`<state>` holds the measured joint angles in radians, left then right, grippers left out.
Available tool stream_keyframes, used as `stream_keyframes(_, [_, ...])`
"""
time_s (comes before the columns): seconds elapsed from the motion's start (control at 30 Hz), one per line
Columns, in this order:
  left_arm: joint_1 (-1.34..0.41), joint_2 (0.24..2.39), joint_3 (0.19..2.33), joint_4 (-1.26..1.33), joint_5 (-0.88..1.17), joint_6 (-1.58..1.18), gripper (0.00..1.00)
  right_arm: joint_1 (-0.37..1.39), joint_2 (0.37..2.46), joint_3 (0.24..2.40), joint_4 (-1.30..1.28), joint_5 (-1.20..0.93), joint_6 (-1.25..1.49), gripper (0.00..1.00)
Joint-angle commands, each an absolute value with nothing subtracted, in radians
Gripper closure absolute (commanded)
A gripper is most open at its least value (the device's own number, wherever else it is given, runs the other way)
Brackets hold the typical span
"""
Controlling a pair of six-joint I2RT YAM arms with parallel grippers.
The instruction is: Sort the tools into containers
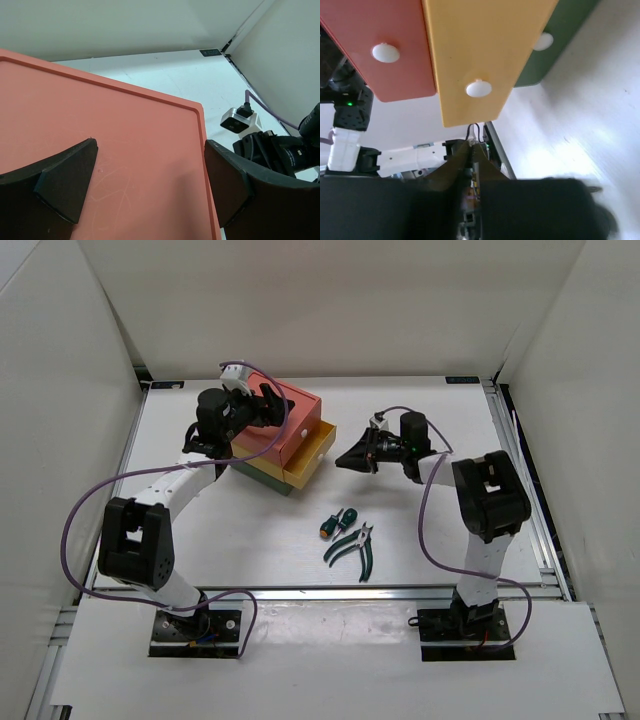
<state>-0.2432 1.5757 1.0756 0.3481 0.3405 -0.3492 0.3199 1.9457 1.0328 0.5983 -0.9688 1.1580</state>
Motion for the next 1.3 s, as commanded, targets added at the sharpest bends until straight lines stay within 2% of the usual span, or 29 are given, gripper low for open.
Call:
stream_keyframes(0.0, [-0.233, 1.649, 1.022, 0.12, 0.35, -0.406, 0.01, 0.319, 1.902, 1.089, 0.442, -0.966, 1.019, 0.72])
stream_keyframes(0.1, [-0.233, 1.644, 1.025, 0.117, 0.344, -0.408, 0.01, 0.334, 1.902, 1.13, 0.358, -0.927, 0.963, 0.59])
stream_keyframes(0.23, [-0.23, 1.644, 1.031, 0.113, 0.338, -0.407, 0.01, 0.344, 1.853, 1.226, 0.163, -0.756, 0.89, 0.57])
stream_keyframes(0.37, [-0.232, 1.644, 1.032, 0.113, 0.331, -0.414, 0.01, 0.38, 1.792, 1.328, -0.061, -0.564, 0.847, 0.47])
stream_keyframes(0.53, [-0.232, 1.647, 1.028, 0.124, 0.331, -0.422, 0.01, 0.426, 1.81, 1.474, -0.315, -0.456, 0.828, 0.46])
stream_keyframes(0.77, [-0.232, 1.651, 1.019, 0.143, 0.331, -0.451, 0.01, 0.503, 1.969, 1.791, -0.638, -0.35, 0.73, 0.45])
stream_keyframes(1.0, [-0.232, 1.644, 1.008, 0.166, 0.331, -0.474, 0.01, 0.54, 2.019, 1.89, -0.797, -0.239, 0.736, 0.48])
stream_keyframes(1.27, [-0.232, 1.638, 0.994, 0.169, 0.331, -0.482, 0.01, 0.564, 2.049, 1.933, -0.81, -0.21, 0.718, 0.47])
